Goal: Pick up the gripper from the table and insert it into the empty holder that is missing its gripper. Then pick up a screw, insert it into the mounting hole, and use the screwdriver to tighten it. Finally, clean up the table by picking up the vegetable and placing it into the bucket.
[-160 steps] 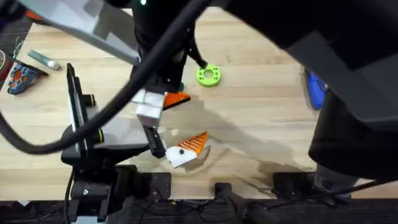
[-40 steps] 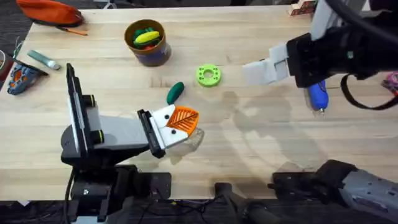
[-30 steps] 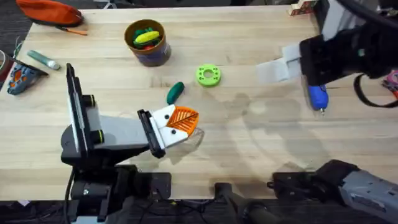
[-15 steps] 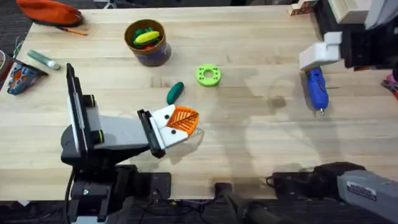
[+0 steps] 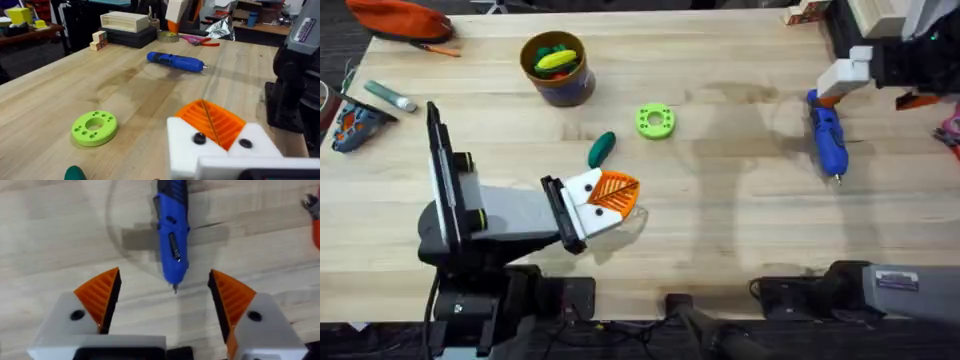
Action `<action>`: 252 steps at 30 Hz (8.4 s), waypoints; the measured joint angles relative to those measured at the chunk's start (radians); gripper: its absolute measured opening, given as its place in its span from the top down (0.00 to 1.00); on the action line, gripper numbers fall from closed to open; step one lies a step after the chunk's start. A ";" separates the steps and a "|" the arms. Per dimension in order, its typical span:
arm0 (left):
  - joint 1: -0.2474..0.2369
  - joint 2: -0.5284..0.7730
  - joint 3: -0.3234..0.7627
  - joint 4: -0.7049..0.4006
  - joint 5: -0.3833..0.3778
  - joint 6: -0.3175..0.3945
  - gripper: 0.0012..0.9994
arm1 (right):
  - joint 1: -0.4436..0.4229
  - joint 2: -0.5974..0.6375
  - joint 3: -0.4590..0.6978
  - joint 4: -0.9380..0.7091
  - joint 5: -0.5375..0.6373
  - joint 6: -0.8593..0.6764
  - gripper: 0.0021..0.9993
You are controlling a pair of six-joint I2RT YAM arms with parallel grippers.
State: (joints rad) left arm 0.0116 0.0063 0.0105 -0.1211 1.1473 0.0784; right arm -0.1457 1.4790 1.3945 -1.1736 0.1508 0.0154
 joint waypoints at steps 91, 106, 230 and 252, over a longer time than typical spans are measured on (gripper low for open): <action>0.000 0.000 0.000 0.000 0.000 0.000 0.99 | -0.098 0.465 0.002 0.248 -0.059 -0.189 0.02; 0.000 0.000 0.000 0.000 0.000 0.000 0.99 | -0.099 0.465 -0.001 0.246 -0.074 -0.192 0.25; 0.000 0.000 0.000 0.000 0.000 0.000 0.99 | 0.128 -0.507 -0.175 0.823 -1.104 -0.205 0.97; 0.000 0.000 0.000 0.000 0.000 0.000 0.99 | 0.426 -0.223 -0.245 1.342 -1.286 -0.065 0.98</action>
State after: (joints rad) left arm 0.0116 0.0063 0.0105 -0.1208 1.1473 0.0784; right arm 0.2805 1.2559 1.1500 0.1683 -1.1348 -0.0492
